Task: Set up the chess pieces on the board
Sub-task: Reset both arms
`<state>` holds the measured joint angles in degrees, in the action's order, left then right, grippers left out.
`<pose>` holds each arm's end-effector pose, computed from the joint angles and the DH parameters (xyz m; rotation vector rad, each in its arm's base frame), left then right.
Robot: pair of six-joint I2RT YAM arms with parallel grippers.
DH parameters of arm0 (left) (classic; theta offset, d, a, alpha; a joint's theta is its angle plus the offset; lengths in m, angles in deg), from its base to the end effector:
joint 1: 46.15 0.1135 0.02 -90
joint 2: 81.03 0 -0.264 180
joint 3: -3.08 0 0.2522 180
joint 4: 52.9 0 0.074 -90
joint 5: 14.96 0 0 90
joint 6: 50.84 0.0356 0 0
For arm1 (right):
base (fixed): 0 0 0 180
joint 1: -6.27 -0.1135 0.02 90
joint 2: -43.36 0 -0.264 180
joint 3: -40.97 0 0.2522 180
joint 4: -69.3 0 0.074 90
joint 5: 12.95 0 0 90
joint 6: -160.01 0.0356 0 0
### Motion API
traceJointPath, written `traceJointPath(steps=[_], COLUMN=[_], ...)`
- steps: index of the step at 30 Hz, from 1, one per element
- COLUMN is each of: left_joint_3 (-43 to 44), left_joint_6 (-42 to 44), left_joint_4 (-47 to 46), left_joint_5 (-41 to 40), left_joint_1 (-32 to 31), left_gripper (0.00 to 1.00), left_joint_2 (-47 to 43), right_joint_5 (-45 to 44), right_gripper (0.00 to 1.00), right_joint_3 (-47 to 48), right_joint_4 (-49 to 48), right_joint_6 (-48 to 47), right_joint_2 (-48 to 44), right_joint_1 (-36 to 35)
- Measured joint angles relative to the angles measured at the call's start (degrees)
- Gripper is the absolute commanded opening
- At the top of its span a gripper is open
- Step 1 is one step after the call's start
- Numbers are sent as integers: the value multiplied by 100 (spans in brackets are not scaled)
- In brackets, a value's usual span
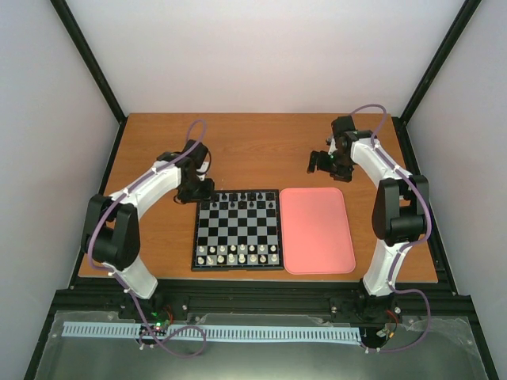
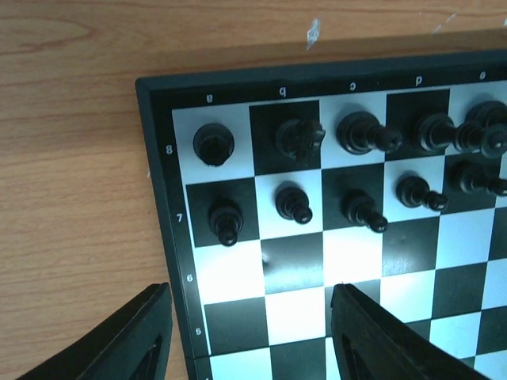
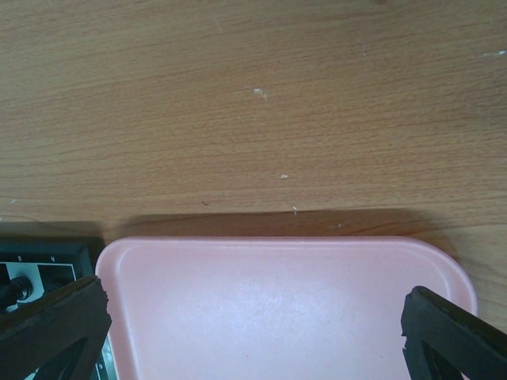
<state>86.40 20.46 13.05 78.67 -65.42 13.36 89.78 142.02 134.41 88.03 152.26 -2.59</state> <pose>0.2941 -0.1052 0.2216 0.0252 2.9414 -0.1970 0.3814 0.0674 0.2249 0.1817 2.8705 0.4121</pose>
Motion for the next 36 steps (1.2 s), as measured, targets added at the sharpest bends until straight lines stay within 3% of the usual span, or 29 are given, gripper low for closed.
traceJointPath(steps=[3, 7, 9, 26, 36], left_joint_3=[111, 245, 310, 1443, 1943], left_joint_6=[-50, -127, -107, -103, -105], left_joint_4=[-13, -24, 9, 623, 979], left_joint_5=[31, 63, 57, -238, -142], left_joint_1=[0, 0, 0, 52, 518], left_gripper=[60, 90, 99, 100, 100], left_joint_2=[120, 201, 203, 26, 7], right_joint_5=[11, 11, 11, -50, -245], right_gripper=[100, 100, 100, 100, 100], right_joint_3=[35, 55, 55, 481, 527], right_joint_4=[15, 46, 50, 308, 317], right_joint_6=[-2, -11, -22, -164, -323], right_joint_2=[0, 0, 0, -179, -457], right_joint_1=[-9, -46, -74, -243, -243])
